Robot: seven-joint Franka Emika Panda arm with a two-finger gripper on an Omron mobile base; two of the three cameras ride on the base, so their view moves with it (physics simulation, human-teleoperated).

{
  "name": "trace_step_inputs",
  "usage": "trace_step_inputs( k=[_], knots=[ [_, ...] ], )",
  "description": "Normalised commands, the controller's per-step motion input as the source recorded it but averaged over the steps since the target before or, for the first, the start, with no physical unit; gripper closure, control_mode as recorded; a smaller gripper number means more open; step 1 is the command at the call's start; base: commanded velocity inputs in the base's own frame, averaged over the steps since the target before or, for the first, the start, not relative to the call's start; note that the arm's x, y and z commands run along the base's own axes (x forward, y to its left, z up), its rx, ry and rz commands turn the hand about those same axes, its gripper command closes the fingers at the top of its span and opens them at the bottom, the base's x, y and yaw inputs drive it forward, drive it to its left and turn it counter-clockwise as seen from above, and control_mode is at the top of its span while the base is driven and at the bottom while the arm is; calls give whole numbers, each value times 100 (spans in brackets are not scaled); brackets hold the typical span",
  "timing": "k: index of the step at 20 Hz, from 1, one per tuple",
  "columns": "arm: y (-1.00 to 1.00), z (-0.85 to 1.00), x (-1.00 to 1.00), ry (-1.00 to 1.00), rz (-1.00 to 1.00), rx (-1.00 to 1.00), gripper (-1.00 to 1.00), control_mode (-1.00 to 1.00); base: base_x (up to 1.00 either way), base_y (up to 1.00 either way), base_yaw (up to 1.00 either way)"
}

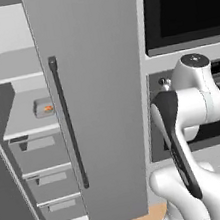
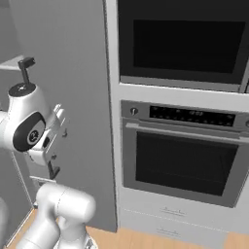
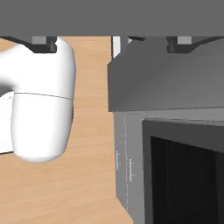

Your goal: Take the meat container that has the shrimp and place it on the second highest rack of the freezer. Then take the vegetable container that has the broccoli and sweet potato and place it on the highest rack of the freezer.

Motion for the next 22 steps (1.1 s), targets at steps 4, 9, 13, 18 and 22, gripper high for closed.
trace_step_inputs(
  k=[4,9,13,18,22],
  knots=[
    [0,0,0,0,0,0,-100,100,0,-100,-10],
    [0,0,0,0,0,0,-100,100,0,-100,-1],
    [0,0,0,0,0,0,-100,100,0,-100,0],
    [0,0,0,0,0,0,-100,100,0,-100,0],
    [0,0,0,0,0,0,-100,100,0,-100,0]
  ],
)
